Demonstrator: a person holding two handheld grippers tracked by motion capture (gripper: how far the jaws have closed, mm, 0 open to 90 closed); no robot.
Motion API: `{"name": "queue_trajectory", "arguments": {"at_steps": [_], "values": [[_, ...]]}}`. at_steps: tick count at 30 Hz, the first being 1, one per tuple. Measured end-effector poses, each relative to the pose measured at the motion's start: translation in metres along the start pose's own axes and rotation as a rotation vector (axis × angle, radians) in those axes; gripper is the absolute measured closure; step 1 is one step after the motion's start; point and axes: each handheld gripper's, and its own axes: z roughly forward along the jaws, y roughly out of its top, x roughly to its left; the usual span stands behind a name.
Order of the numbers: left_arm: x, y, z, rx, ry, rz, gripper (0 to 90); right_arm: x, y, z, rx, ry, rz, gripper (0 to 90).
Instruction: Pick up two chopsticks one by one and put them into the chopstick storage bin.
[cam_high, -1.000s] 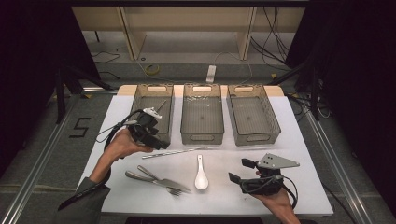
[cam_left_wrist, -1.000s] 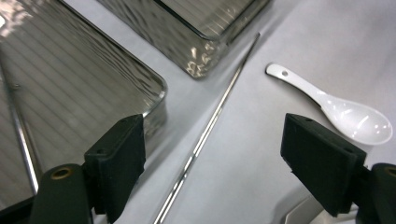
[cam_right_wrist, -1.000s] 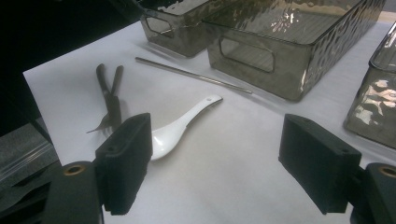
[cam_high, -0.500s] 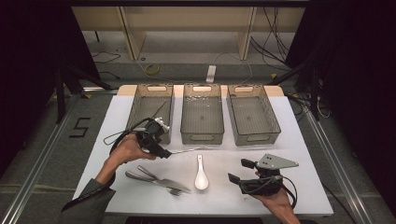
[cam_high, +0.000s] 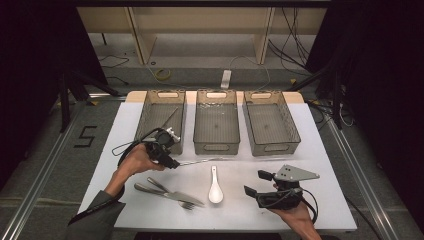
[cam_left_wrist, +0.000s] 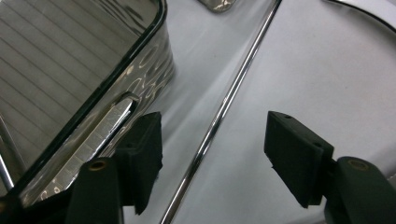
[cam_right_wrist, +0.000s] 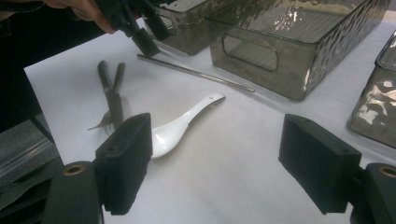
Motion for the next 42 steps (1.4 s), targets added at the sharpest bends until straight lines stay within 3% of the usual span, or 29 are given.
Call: {"name": "queue_trajectory", "arguments": {"at_steps": [13,42], "values": [[0.002,0.003,0.011,0.037,0.013,0.011,46.6,0.0,0.0,0.0,0.001,0.002,0.0,26.5],[0.001,0.006,0.026,0.099,-0.024,0.052,68.7,0.0,0.0,0.001,0.008,0.004,0.001,26.5]]}}
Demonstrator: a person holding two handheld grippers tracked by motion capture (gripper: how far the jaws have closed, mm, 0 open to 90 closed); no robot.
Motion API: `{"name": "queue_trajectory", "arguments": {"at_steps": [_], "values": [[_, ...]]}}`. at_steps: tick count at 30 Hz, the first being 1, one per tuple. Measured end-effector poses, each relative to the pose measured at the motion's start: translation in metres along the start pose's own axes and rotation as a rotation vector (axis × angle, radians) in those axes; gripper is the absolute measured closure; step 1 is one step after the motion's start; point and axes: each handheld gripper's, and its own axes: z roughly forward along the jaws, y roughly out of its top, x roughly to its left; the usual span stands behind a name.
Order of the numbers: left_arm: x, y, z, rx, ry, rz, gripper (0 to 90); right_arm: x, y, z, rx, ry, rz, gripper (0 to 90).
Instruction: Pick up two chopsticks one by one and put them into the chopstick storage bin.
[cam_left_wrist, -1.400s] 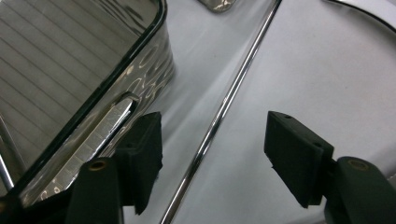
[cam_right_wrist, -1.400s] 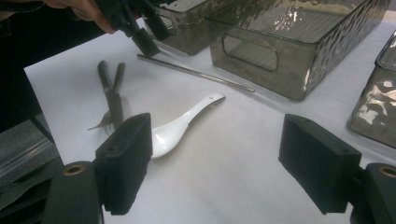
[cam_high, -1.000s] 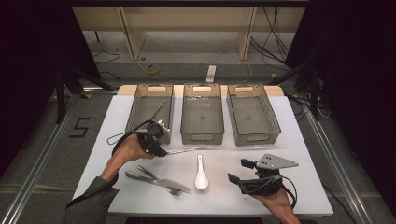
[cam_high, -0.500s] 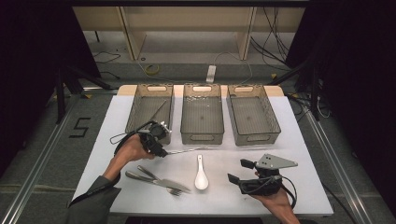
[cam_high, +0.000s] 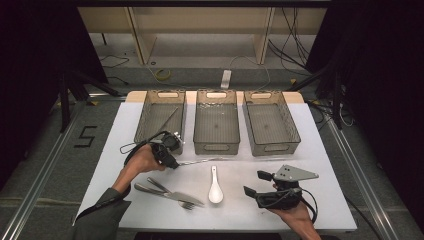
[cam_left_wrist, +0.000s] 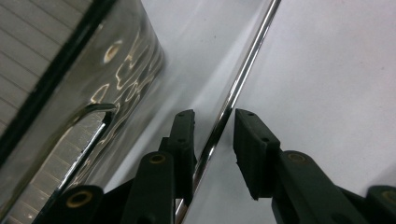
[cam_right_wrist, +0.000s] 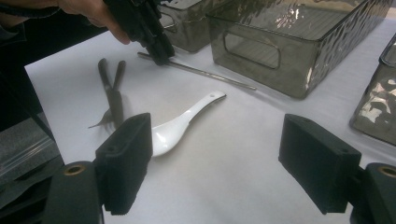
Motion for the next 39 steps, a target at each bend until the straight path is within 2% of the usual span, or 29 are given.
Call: {"name": "queue_trajectory", "arguments": {"at_steps": [11,14,22,27,34,39], "values": [[-0.006,0.001,0.001,0.027,-0.012,0.053,76.8,0.0,0.0,0.0,0.0,-0.001,0.001,26.7],[-0.007,0.001,0.0,0.038,-0.012,0.088,78.7,0.0,0.0,0.0,0.0,0.003,0.0,26.7],[-0.01,0.0,0.001,0.038,-0.019,0.143,81.5,0.0,0.0,0.0,0.001,0.003,0.0,26.7],[-0.012,0.0,0.0,0.051,-0.038,0.198,83.6,0.0,0.0,0.001,0.002,0.003,-0.002,26.7],[-0.014,-0.001,0.0,0.047,-0.058,0.213,84.4,0.0,0.0,0.001,0.009,0.006,-0.004,26.8],[-0.015,-0.001,-0.002,0.043,-0.052,0.218,84.5,0.001,0.0,0.001,0.011,0.007,-0.006,26.8]]}}
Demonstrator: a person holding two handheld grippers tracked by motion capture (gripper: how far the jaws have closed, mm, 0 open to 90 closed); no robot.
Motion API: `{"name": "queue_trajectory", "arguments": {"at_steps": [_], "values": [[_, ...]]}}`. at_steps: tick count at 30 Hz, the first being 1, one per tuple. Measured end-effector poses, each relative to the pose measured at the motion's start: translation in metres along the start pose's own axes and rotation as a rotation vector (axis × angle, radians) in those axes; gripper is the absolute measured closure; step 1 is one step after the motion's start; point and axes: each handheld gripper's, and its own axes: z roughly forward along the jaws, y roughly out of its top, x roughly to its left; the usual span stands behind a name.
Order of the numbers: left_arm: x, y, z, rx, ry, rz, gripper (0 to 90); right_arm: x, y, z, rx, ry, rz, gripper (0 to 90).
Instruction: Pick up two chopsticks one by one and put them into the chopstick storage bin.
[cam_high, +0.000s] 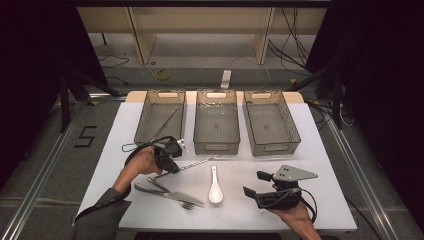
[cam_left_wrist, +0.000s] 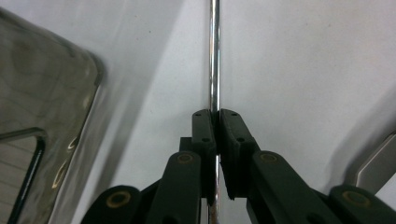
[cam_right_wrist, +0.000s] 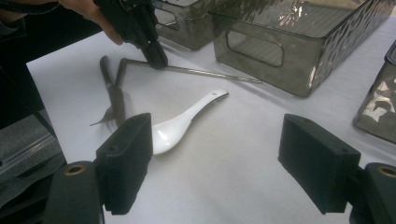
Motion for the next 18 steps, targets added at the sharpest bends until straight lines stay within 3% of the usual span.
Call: {"name": "queue_trajectory", "arguments": {"at_steps": [2,11,12,18], "values": [[-0.002,0.0,-0.002,-0.008,0.012,0.004,84.6,0.0,0.0,0.0,-0.001,0.002,0.0,26.8],[-0.006,0.004,-0.011,-0.021,-0.006,0.009,84.7,0.0,0.0,0.0,0.003,0.003,0.002,26.8],[-0.008,0.004,-0.012,-0.035,-0.009,-0.006,84.6,0.0,0.0,0.0,0.006,0.002,0.002,26.8],[-0.014,0.008,-0.024,-0.06,-0.029,-0.003,84.7,0.0,0.0,0.0,0.004,0.003,0.004,26.8]]}}
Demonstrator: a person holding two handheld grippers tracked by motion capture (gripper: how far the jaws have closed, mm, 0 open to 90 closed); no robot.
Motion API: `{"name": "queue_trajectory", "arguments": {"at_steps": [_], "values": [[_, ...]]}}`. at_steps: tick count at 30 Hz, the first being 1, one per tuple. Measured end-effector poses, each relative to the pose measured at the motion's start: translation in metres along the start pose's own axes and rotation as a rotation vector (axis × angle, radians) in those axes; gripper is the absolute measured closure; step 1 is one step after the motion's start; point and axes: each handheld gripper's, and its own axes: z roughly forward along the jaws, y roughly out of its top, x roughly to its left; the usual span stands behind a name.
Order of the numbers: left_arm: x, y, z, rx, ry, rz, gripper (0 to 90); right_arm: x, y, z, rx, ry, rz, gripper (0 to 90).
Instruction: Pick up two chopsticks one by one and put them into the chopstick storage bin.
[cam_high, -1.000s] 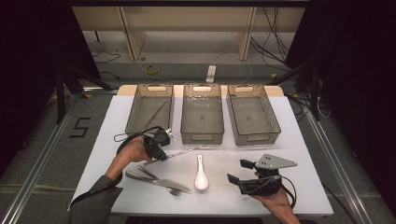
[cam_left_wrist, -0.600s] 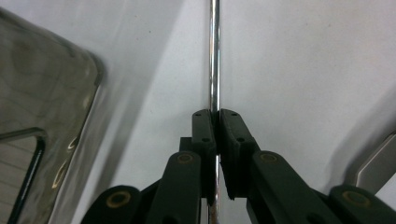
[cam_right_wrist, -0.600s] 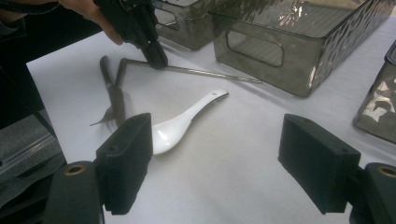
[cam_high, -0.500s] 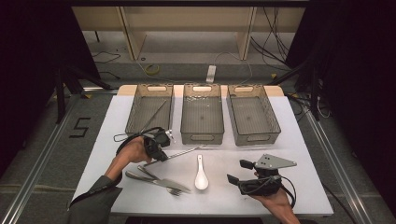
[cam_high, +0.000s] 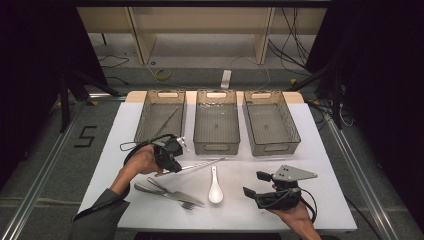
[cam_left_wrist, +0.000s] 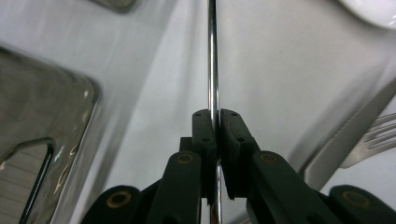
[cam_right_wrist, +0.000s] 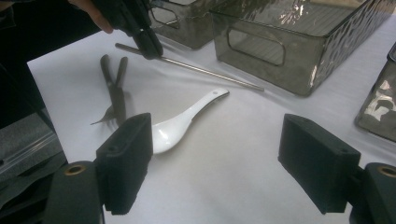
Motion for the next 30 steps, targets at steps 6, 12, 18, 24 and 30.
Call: {"name": "queue_trajectory", "arguments": {"at_steps": [6,12,18,24,30], "values": [[-0.007,0.005,-0.012,-0.016,0.001,0.01,84.8,0.0,0.0,0.0,0.001,0.0,-0.002,26.8],[-0.011,0.008,-0.023,-0.057,0.008,0.0,84.8,0.0,0.0,0.0,0.001,-0.001,-0.002,26.8],[-0.013,0.009,-0.036,-0.108,-0.003,-0.007,84.8,-0.001,0.0,0.0,0.002,-0.002,-0.002,26.8],[-0.015,0.01,-0.053,-0.177,-0.019,-0.008,84.7,-0.001,0.0,0.001,0.003,-0.003,0.001,26.8],[-0.01,0.008,-0.068,-0.265,0.019,-0.057,84.7,-0.001,-0.001,0.001,0.006,-0.007,0.003,26.8]]}}
